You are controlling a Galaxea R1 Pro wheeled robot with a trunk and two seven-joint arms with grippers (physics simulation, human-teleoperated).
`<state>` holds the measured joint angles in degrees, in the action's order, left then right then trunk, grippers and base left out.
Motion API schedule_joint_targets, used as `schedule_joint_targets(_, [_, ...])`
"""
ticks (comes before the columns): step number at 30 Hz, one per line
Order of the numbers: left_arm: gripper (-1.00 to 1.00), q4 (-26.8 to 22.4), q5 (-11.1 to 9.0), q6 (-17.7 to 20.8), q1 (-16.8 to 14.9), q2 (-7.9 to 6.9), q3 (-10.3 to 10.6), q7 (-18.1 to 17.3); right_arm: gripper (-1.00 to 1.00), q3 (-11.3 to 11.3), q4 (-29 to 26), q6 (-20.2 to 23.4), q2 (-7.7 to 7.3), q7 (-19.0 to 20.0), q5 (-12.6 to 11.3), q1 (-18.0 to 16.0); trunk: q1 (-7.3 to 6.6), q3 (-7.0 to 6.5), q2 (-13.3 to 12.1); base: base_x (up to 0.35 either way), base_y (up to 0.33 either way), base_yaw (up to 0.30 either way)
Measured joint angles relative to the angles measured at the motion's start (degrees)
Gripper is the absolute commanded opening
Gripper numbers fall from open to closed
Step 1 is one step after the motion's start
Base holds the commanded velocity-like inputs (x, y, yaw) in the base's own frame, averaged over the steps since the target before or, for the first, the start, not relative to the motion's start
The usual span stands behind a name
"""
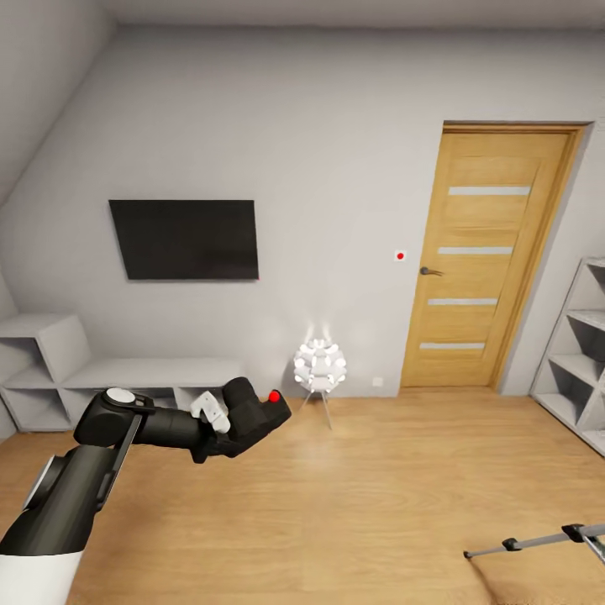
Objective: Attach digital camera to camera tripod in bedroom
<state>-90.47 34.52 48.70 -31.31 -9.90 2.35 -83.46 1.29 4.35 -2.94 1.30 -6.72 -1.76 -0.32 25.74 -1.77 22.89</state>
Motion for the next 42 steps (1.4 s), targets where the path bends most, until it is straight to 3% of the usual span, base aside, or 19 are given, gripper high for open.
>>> schedule_joint_targets(42, [-1.00, 0.0, 0.0, 0.0, 0.0, -0.07, -0.8, 0.0, 1.00, 0.0, 0.0, 0.0, 0.00, 0.0, 0.0, 0.0, -0.01, 0.00, 0.0, 0.331, 0.000, -0.021])
